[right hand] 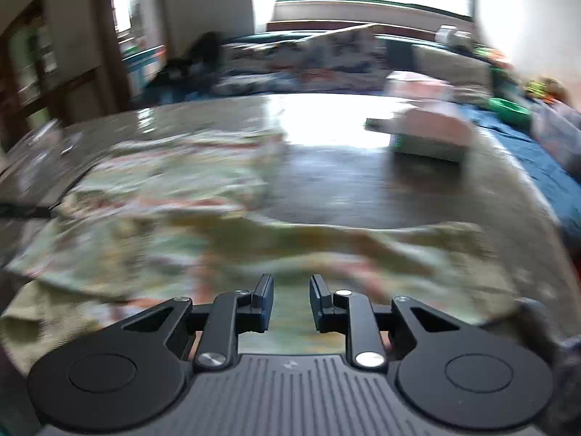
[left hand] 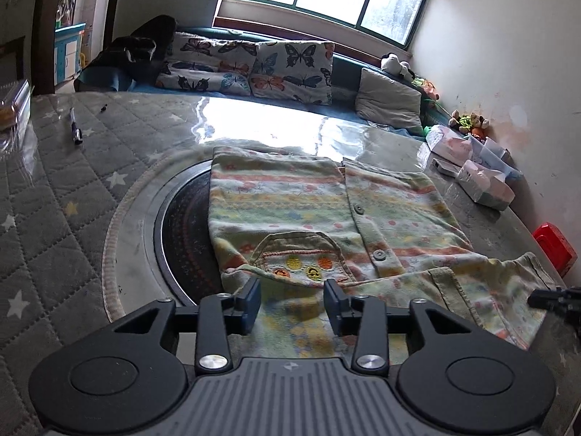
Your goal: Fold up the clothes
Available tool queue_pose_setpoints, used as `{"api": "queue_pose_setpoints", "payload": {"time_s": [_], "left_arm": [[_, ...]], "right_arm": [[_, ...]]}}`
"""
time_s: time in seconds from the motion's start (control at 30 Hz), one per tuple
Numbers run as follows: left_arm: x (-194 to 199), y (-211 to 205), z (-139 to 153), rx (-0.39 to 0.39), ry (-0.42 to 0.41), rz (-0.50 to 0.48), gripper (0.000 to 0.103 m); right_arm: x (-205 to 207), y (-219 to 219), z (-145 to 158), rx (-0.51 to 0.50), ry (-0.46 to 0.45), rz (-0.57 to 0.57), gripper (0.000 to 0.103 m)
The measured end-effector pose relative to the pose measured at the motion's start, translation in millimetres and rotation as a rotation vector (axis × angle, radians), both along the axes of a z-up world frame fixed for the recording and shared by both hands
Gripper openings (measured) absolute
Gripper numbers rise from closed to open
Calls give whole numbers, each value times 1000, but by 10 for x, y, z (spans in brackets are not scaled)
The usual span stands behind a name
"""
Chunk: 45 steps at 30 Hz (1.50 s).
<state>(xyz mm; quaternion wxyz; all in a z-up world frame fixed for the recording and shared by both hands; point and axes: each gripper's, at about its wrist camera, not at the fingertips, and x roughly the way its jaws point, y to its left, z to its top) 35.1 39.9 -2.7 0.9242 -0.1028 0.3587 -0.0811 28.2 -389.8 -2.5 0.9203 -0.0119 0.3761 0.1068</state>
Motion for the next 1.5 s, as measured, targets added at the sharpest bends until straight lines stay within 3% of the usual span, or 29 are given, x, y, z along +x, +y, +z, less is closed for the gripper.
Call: {"api": "queue_pose_setpoints", "payload": {"time_s": [0.13,0.27,0.63,0.8,0.87,0.93,1.03,1.2,1.5], "left_arm": [[-47,-46,39,12,-5,-5,49],[-87,-90,80,21,-10,-6,57],[-117,-147,79,35,5,2,68],[-128,-153,72,41,10,8,70],[-130,-154,59,40,15,12,70],[-136,-156,46,38,20,13,70],[-155,-160,45,41,19,10,70],[-180,-139,58,44,16,19,72],[-282,-84,69,42,0,28,83]], "right_arm": [[54,-426,-38,-50,-30,-151,31],[107,-776,-93,-92,-51,-263,32],[203,-1073,-272,-94,-32,-343,40],[179,-1064,-294,-75,-33,-339,40],[171,-1045,-302,-59,-27,-324,33],[154,-1032,-295,-40,-28,-322,17],[128,-1011,-256,-3,-30,-328,9],[51,-884,-50,45,-79,-285,8],[12,-209,610,150,-182,-34,8]]}}
